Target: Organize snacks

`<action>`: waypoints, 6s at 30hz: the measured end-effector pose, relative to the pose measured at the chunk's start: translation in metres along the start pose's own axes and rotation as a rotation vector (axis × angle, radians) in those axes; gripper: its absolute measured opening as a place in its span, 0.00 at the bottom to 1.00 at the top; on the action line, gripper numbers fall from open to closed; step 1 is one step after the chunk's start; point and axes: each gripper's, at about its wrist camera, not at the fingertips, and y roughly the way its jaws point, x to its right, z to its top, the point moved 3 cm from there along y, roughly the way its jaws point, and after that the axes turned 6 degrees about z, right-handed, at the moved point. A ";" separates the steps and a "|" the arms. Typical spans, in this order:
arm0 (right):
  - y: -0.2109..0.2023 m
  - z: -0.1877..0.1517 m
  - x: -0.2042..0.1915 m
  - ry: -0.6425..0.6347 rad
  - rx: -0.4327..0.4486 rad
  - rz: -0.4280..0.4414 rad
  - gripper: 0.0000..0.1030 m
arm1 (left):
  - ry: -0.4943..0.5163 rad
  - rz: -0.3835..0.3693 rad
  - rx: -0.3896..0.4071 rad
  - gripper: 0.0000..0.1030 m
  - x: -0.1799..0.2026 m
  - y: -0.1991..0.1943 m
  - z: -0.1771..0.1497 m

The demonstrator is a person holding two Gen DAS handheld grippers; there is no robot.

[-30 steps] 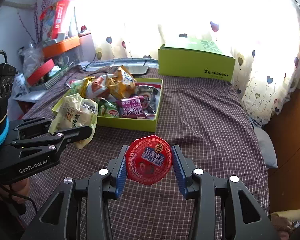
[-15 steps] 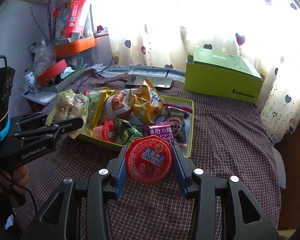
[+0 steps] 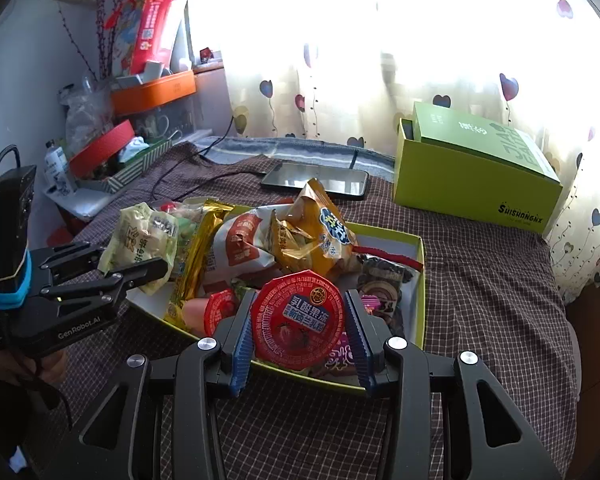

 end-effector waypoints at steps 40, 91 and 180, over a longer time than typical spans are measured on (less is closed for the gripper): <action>-0.037 -0.037 -0.023 0.034 -0.042 -0.047 0.47 | -0.090 0.035 -0.055 0.56 0.024 -0.043 -0.022; -0.048 -0.079 -0.055 0.042 -0.098 -0.028 0.48 | -0.073 0.091 -0.133 0.56 0.053 -0.070 -0.064; -0.046 -0.082 -0.058 0.041 -0.107 -0.018 0.49 | -0.060 0.085 -0.145 0.56 0.058 -0.070 -0.069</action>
